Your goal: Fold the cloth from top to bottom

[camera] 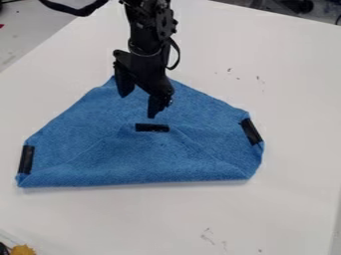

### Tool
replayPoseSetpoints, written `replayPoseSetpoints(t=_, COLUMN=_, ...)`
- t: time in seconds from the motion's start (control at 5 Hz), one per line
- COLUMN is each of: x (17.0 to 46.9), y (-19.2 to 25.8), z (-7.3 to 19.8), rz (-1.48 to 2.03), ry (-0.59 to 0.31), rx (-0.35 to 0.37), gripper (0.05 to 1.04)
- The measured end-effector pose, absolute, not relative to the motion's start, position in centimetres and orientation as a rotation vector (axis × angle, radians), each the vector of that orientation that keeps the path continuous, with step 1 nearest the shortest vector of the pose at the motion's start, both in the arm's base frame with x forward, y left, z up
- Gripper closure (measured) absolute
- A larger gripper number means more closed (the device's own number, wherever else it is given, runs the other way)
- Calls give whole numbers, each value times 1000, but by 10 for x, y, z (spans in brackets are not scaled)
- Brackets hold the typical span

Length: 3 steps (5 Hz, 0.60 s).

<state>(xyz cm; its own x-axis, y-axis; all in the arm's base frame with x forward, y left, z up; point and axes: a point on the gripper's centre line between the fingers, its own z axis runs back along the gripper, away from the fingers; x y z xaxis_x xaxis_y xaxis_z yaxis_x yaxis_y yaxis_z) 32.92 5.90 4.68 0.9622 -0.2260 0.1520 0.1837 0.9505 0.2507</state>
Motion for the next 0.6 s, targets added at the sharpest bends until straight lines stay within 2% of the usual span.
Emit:
replayPoseSetpoints(t=0.4, x=331, y=59, z=39, rz=-253, ry=-148, rx=233, gripper=83)
replayPoseSetpoints(t=0.6, x=358, y=71, z=54, rz=-344, ry=-146, rx=276, gripper=83)
